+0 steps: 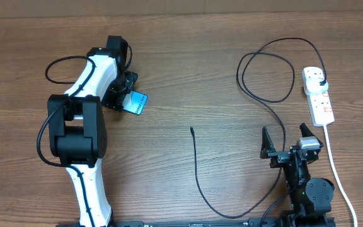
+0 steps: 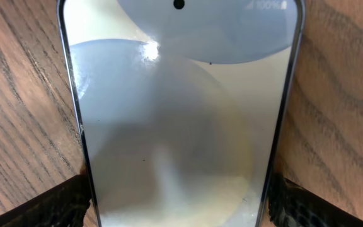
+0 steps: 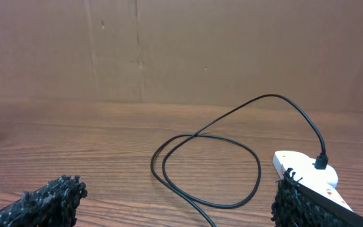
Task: Plug charger to phone and switch on socket
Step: 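Close the left gripper on the phone's long edges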
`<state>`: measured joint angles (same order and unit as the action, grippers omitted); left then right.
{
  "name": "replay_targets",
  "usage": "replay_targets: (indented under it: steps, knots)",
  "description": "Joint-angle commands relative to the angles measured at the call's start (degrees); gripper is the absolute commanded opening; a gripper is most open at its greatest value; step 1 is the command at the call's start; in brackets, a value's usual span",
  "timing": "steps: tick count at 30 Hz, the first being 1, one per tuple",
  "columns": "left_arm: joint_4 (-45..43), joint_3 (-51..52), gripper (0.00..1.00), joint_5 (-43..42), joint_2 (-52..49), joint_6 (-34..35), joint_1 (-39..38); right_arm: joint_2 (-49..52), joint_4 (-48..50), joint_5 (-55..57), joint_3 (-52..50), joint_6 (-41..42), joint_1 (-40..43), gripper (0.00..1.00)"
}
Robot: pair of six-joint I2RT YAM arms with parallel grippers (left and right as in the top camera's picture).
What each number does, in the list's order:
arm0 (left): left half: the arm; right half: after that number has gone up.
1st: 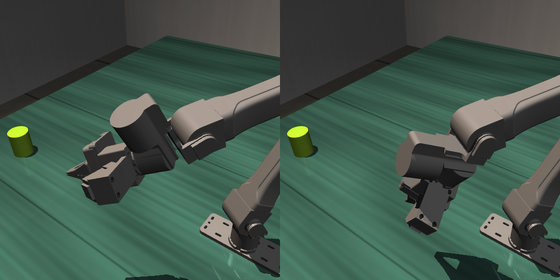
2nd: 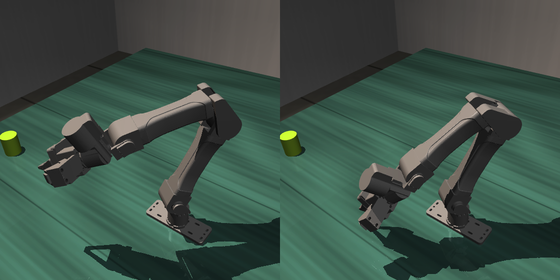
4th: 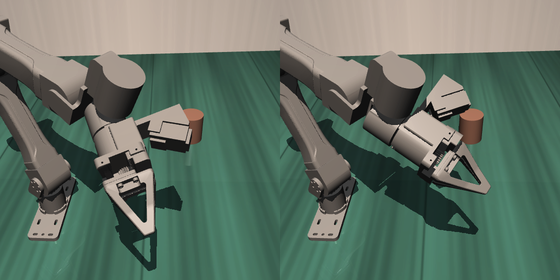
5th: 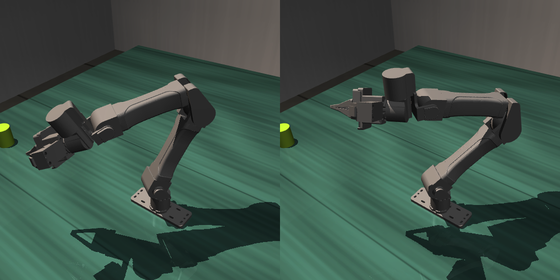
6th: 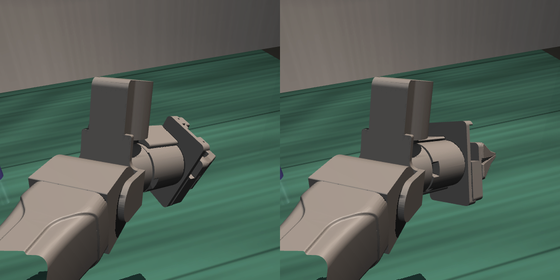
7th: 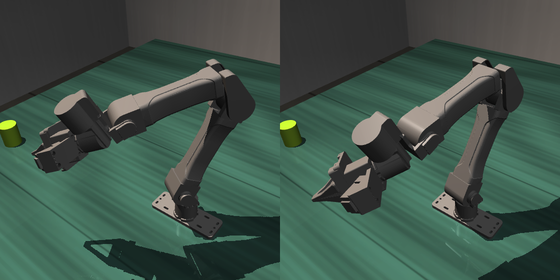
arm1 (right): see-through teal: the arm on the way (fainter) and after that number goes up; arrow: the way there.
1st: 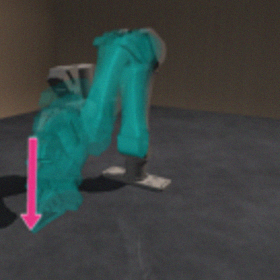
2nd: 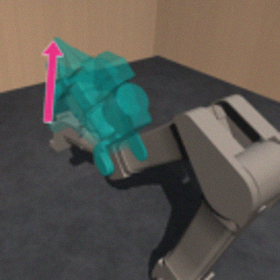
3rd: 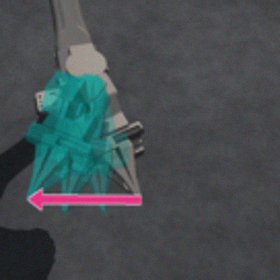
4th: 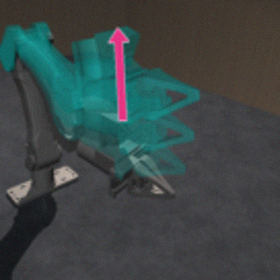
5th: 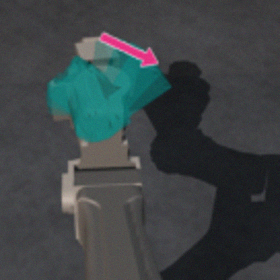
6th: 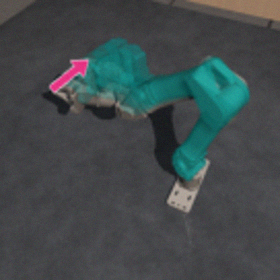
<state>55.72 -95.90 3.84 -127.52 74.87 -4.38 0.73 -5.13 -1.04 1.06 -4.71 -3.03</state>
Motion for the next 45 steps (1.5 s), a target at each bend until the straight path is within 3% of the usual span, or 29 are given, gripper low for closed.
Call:
replay_targets:
  steps: [1,3,8,30,45]
  knots:
    - [-0.1,1.9,0.93,-0.7,-1.6,0.6,0.3,-0.6,0.3,0.5,-0.6,0.2,0.2,1.00]
    - [-0.1,1.9,0.94,-0.7,-1.6,0.6,0.3,-0.6,0.3,0.5,-0.6,0.2,0.2,1.00]
    - [-0.1,1.9,0.83,-0.7,-1.6,0.6,0.3,-0.6,0.3,0.5,-0.6,0.2,0.2,1.00]
    - [-0.3,1.9,0.77,-0.7,-1.6,0.6,0.3,-0.6,0.3,0.5,-0.6,0.2,0.2,1.00]
    - [-0.5,1.9,0.49,-0.7,-1.6,0.6,0.3,-0.6,0.3,0.5,-0.6,0.2,0.2,1.00]
